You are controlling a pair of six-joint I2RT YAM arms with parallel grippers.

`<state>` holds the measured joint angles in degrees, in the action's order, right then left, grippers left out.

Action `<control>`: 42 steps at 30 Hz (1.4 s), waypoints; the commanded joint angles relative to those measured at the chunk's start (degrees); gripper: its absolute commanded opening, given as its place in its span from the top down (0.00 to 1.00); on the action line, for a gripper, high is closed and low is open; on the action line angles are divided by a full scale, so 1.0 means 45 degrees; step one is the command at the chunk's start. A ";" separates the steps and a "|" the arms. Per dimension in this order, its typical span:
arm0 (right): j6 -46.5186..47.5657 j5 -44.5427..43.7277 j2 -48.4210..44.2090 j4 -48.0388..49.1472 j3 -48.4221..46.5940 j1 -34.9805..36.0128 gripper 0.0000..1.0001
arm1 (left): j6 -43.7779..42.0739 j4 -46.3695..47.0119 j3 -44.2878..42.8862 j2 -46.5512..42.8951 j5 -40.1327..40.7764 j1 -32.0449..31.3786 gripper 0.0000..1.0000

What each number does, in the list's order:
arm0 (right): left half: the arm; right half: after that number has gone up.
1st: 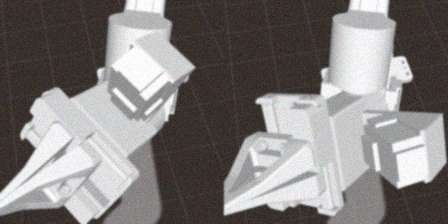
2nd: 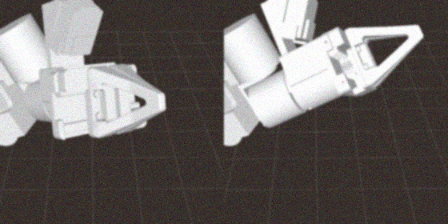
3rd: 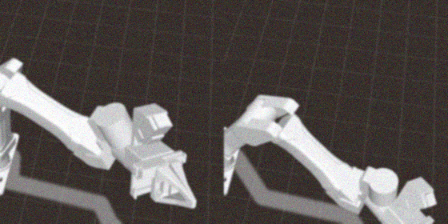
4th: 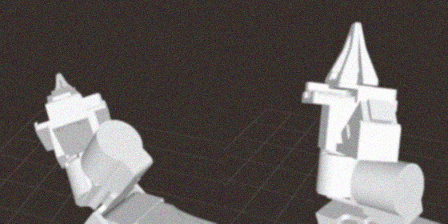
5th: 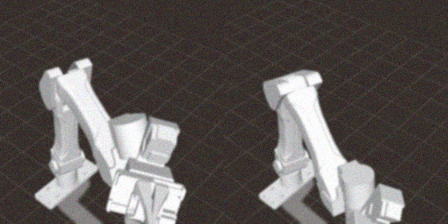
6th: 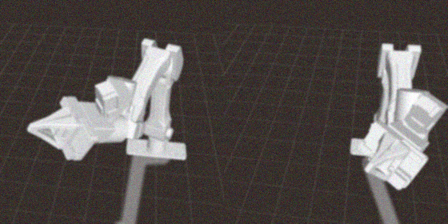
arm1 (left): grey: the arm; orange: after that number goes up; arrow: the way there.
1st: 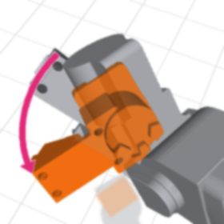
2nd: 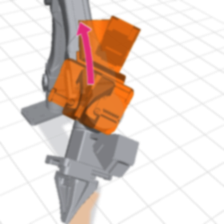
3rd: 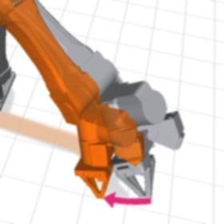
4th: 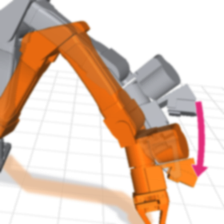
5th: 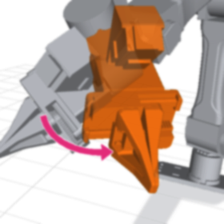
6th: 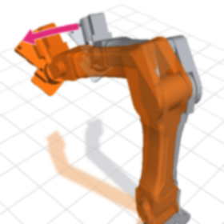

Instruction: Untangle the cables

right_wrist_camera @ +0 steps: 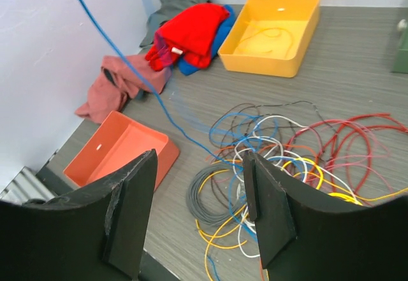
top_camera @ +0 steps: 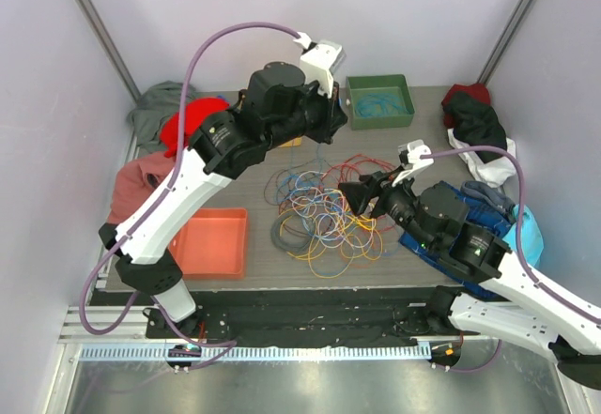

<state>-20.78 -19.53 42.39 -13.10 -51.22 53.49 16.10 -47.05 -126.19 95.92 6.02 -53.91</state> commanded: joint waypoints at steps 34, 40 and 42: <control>0.0594 -0.2475 0.4699 0.5744 0.1754 0.0007 0.31 | 0.2067 0.2505 -0.1040 -0.0631 -0.2822 0.0027 1.00; 0.0554 -0.2536 0.4448 0.5335 0.1793 0.0026 0.30 | 0.1795 0.2039 -0.1001 -0.0612 -0.2141 0.0027 1.00; 0.0496 -0.2477 0.4155 0.5101 0.1793 0.0026 0.30 | 0.1677 0.1843 -0.1001 -0.0476 -0.1518 0.0027 1.00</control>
<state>-18.52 -28.62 64.03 9.26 -42.39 53.49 24.93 -39.51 -130.52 95.24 -4.27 -53.91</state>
